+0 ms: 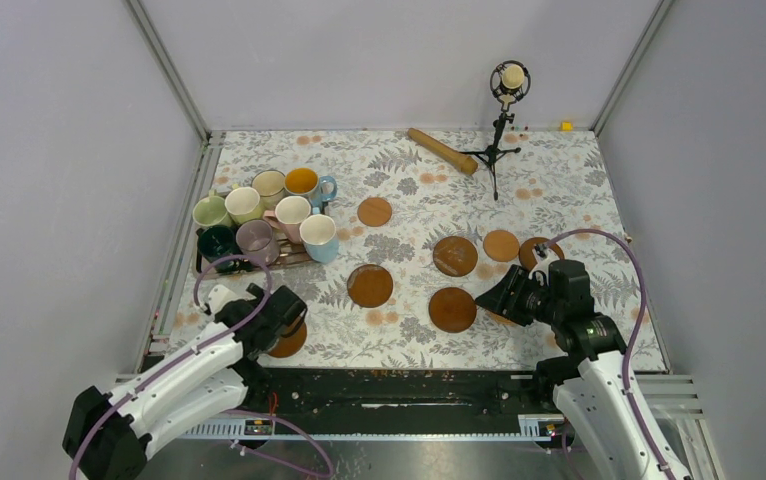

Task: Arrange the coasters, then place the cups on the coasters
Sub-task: Move the coaster to the center of the board.

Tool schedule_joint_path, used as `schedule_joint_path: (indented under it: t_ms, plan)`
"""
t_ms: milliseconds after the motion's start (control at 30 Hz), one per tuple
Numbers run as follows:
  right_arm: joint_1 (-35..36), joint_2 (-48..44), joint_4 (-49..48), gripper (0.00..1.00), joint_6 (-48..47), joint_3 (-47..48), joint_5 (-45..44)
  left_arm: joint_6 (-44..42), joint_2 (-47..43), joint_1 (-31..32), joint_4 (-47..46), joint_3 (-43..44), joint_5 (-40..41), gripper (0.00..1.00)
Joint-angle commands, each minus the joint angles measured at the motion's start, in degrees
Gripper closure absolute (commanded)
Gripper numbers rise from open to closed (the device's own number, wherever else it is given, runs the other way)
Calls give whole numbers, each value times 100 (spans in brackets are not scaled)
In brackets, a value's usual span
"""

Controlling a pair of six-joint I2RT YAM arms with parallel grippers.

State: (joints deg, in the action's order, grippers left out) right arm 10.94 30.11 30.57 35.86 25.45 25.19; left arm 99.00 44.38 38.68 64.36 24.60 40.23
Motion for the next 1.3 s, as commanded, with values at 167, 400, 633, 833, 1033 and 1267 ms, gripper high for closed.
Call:
schedule_joint_path:
  t_ms: [167,400,633,833,1033,1267]
  plan:
    - [41,185,-178,45,-135,0,218,-345,770,-327,-511,255,-318,4]
    - [39,248,-250,45,-171,-55,188,-499,759,-344,-571,310,-418,4]
    - [39,368,-359,45,-140,-60,241,-869,731,-343,-1036,374,-1055,9]
    - [38,286,-373,45,-117,-136,199,-1123,834,-345,-1303,343,-1350,15]
    - [38,306,-424,45,-71,-190,223,-1238,972,-298,-1585,219,-1853,24]
    - [38,272,-424,45,-49,-198,231,-1374,995,-169,-1706,265,-2140,37]
